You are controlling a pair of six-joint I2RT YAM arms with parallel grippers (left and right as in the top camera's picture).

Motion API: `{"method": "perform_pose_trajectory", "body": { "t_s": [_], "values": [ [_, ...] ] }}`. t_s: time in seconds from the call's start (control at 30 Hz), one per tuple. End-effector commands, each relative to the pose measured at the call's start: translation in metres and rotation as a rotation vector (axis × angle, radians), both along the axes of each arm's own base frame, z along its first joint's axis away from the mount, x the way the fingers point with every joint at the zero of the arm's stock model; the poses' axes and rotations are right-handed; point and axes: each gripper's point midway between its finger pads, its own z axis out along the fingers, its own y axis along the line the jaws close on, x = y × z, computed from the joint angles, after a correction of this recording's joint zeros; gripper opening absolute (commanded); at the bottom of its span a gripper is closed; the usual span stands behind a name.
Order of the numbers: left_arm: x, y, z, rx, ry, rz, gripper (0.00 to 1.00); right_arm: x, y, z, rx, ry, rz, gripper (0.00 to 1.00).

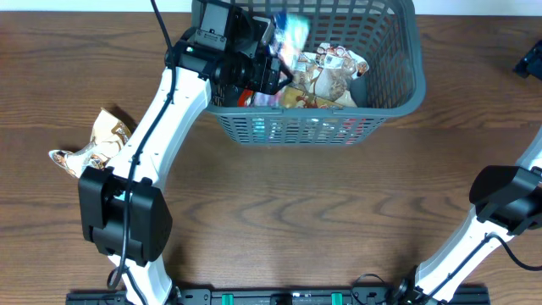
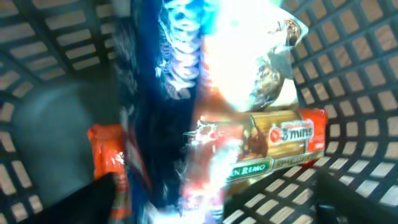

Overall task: Pack container
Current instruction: 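Carry the tissue pack over the basket and release it inside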

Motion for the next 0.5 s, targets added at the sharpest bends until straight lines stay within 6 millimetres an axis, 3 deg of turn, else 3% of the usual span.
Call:
{"method": "perform_pose_trajectory", "body": {
  "t_s": [0.0, 0.17, 0.27, 0.47],
  "values": [
    [0.006, -0.002, 0.002, 0.009, -0.025, -0.015, 0.96, -0.003, -0.001, 0.005, -0.011, -0.009, -0.018, 0.99],
    [0.010, -0.003, 0.013, 0.006, -0.084, -0.034, 0.96, -0.003, -0.001, 0.005, -0.011, -0.009, -0.018, 0.99],
    [0.016, 0.002, 0.037, 0.005, -0.152, -0.010, 0.97, -0.003, -0.001, 0.005, -0.011, -0.009, -0.018, 0.99],
    [0.029, 0.048, 0.153, 0.049, -0.425, 0.168, 0.99, -0.003, -0.001, 0.005, -0.011, -0.009, -0.018, 0.99]
  ]
}}
